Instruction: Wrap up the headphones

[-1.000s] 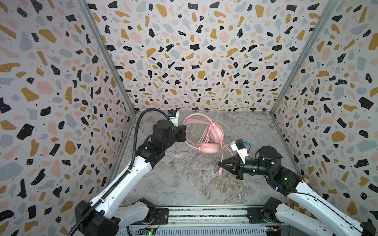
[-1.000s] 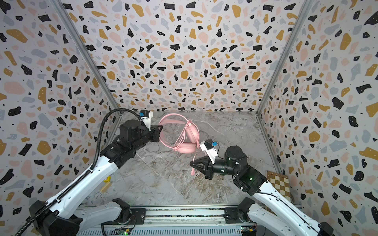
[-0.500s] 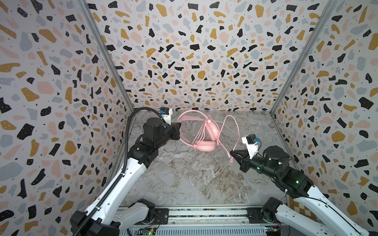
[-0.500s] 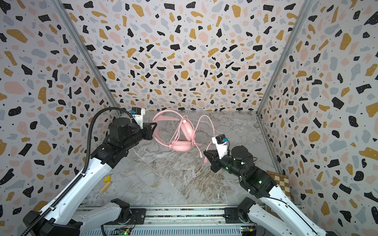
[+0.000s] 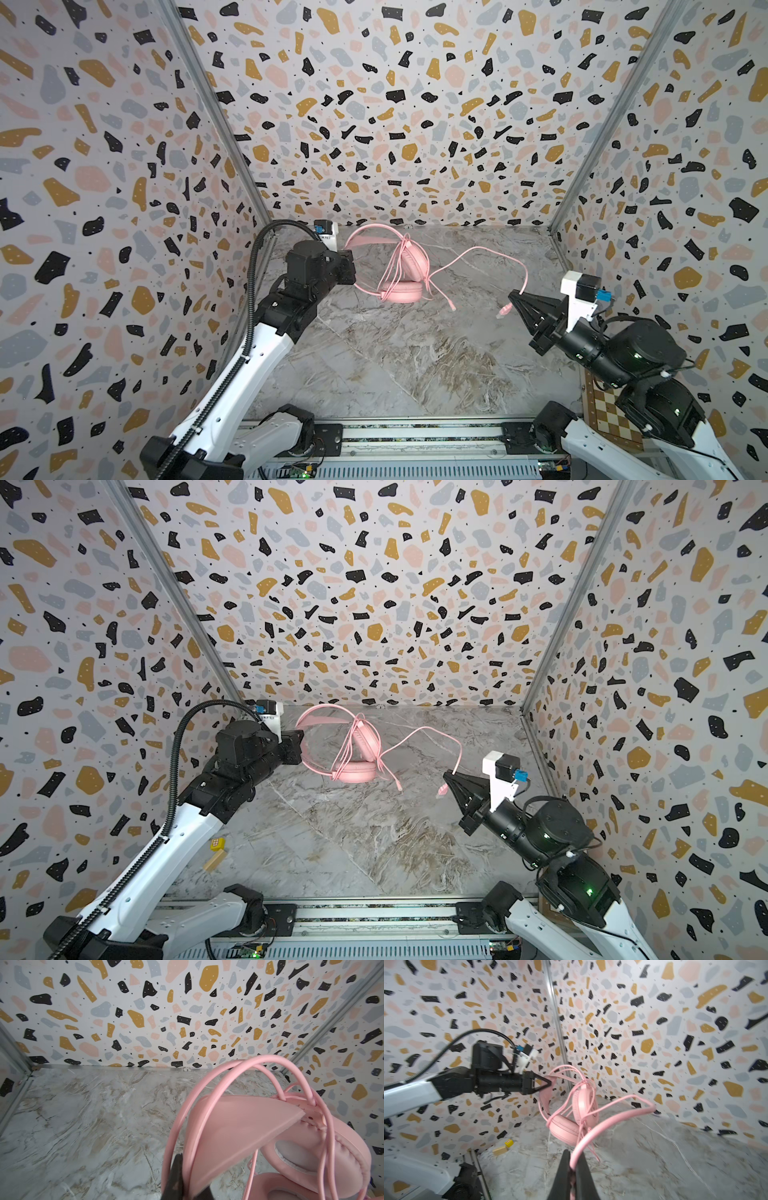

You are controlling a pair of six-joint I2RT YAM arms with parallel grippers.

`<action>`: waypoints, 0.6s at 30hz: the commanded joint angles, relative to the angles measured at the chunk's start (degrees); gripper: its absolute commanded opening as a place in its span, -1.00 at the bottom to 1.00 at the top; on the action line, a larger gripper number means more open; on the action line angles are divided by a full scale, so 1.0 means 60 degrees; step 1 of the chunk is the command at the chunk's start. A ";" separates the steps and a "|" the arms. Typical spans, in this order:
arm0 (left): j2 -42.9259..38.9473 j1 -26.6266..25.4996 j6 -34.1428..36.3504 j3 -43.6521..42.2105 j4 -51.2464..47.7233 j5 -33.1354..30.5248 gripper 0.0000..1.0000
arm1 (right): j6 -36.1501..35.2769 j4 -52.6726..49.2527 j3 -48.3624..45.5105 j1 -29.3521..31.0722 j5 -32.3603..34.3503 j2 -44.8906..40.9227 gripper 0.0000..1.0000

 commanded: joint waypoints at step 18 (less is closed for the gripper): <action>0.1278 0.0702 -0.3351 0.1435 0.3127 -0.0400 -1.00 | 0.1423 0.0862 -0.1480 -0.0016 -0.4922 -0.0203 -1.00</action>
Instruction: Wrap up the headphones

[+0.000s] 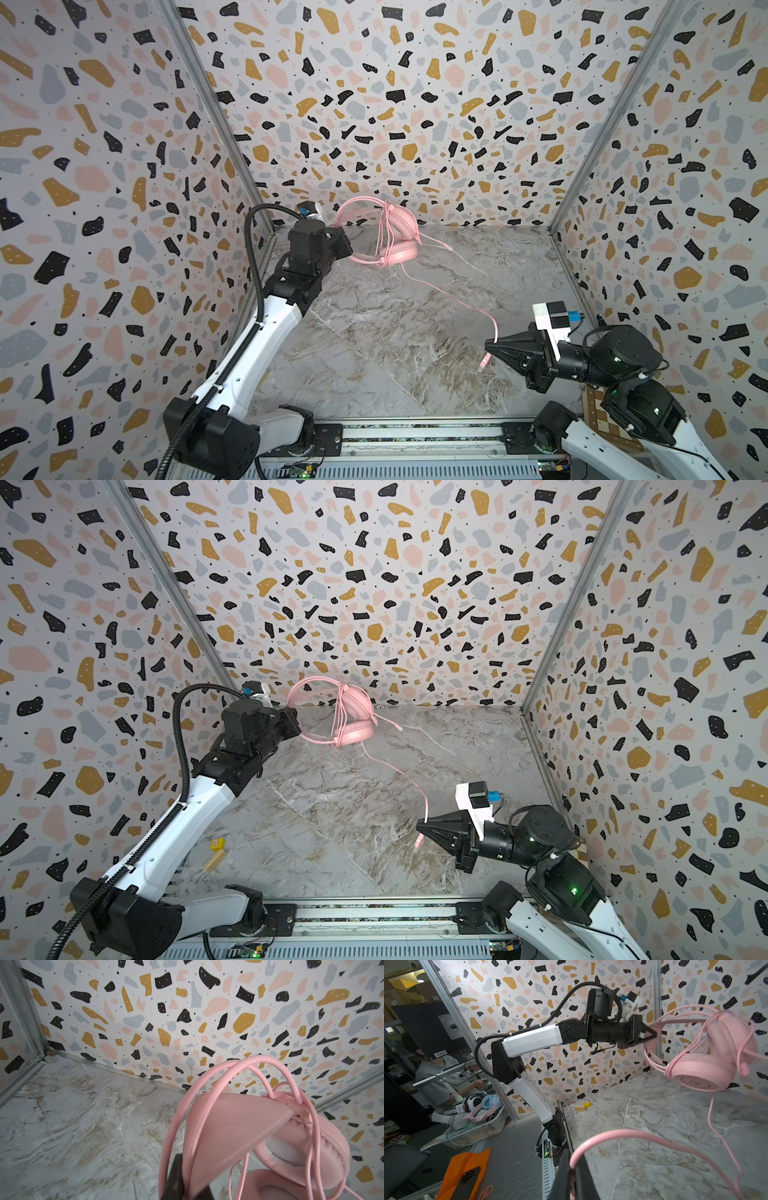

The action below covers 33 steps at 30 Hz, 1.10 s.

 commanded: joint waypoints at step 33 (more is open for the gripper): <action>0.4262 -0.4486 0.2669 0.1286 0.2449 -0.3099 -1.00 | -0.1079 0.0924 0.5263 0.0438 0.1714 0.4103 -1.00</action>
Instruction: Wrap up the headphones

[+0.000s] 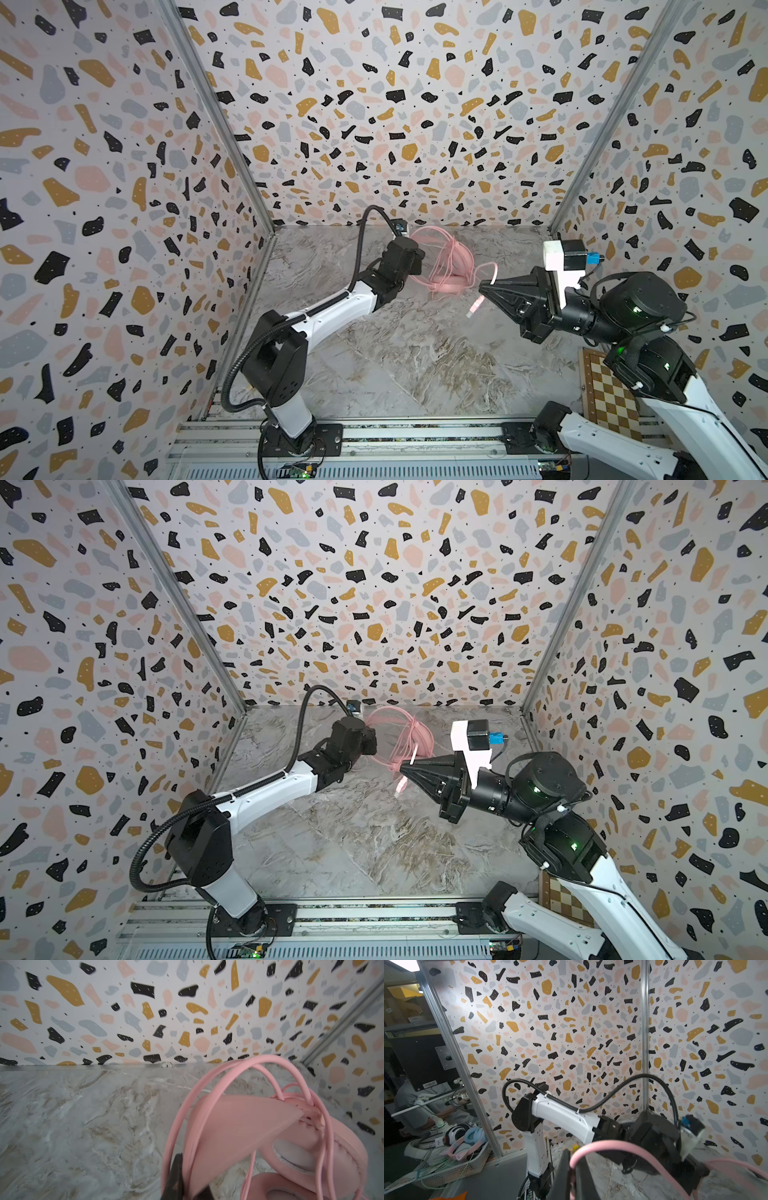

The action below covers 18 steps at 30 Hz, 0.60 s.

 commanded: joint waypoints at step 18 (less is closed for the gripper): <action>-0.4586 -0.0830 0.1396 -0.3322 0.0484 0.1588 -1.00 | -0.2178 0.0533 0.1633 -0.2475 0.2596 0.1779 -1.00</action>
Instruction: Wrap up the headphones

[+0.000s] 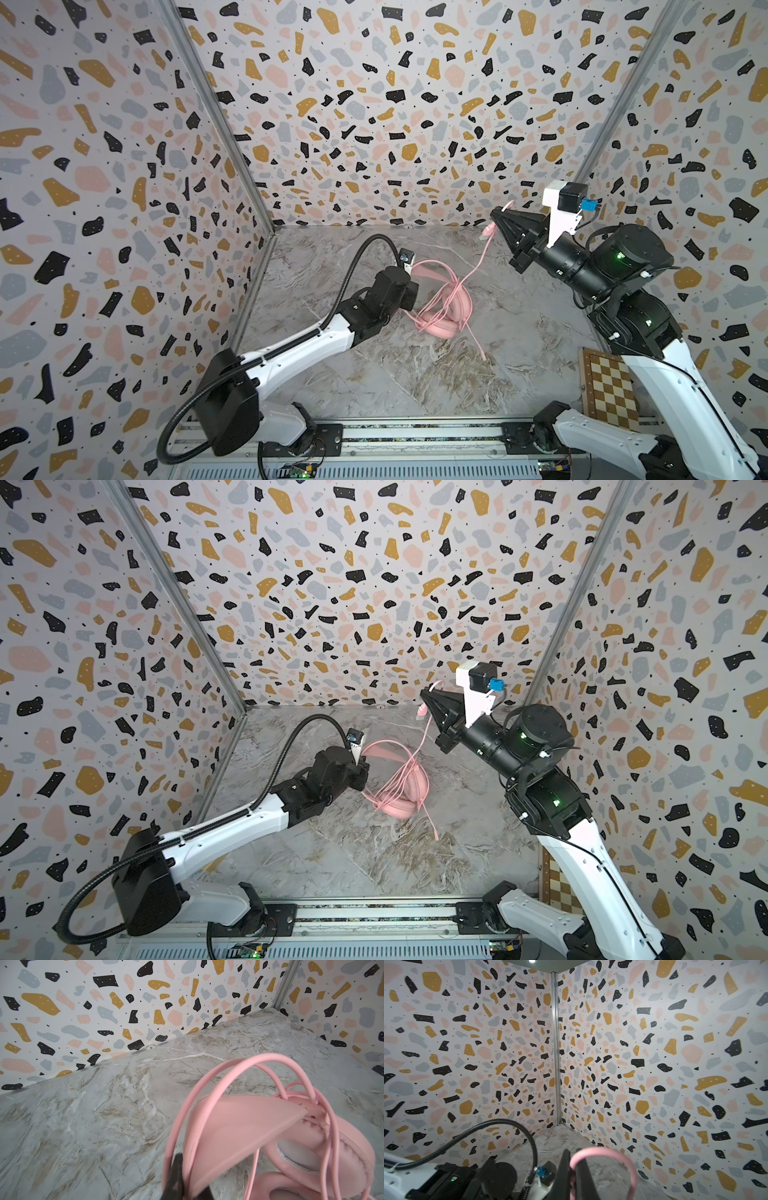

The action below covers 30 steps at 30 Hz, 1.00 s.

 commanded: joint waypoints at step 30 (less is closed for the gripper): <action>-0.4166 0.0401 -0.2209 -0.1231 0.1400 0.5260 -1.00 | 0.3869 0.5192 -0.4026 -0.4933 -0.5109 0.1558 -1.00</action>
